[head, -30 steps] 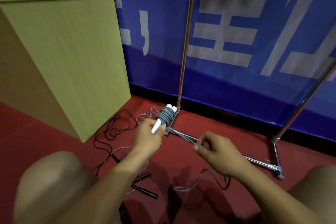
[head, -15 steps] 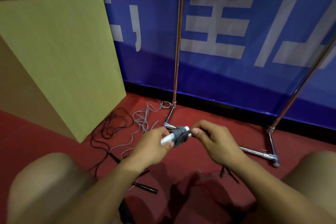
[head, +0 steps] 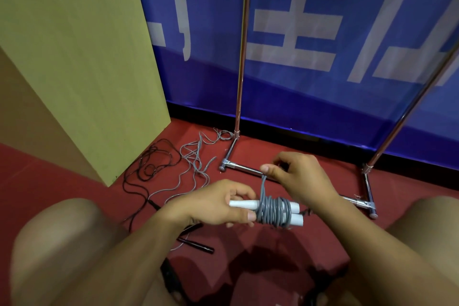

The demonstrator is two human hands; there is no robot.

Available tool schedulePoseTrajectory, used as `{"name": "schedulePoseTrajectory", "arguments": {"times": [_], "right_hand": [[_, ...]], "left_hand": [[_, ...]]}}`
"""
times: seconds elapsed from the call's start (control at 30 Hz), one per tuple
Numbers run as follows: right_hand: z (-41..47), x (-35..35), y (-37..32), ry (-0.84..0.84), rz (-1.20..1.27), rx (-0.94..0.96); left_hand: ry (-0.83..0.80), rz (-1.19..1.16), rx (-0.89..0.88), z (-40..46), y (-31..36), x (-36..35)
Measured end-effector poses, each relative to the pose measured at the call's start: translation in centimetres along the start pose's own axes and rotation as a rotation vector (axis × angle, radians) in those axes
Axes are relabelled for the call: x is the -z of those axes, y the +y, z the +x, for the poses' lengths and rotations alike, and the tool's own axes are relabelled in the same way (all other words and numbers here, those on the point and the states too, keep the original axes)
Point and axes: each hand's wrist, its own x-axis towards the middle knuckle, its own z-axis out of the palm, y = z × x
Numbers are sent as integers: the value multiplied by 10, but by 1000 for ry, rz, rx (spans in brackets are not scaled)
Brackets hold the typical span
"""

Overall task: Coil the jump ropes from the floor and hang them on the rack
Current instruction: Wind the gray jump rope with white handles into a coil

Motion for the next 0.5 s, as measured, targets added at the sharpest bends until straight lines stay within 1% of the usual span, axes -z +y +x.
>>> {"name": "schedulePoseTrajectory", "arguments": {"times": [0.1, 0.2, 0.27, 0.37, 0.47, 0.5], "right_hand": [[1, 2, 1, -36, 30, -80], [2, 0, 1, -34, 99, -105], [4, -2, 1, -62, 109, -107], [3, -6, 7, -104, 135, -82], [0, -10, 12, -110, 137, 22], [-1, -13, 13, -127, 120, 23]], "left_hand": [[-28, -55, -24, -3, 0, 0], [-39, -120, -75, -6, 5, 0], [-47, -179, -108, -8, 9, 0], [-23, -246, -146, -8, 11, -2], [51, -299, -170, -5, 10, -3], [82, -313, -176, -5, 8, -3]]}}
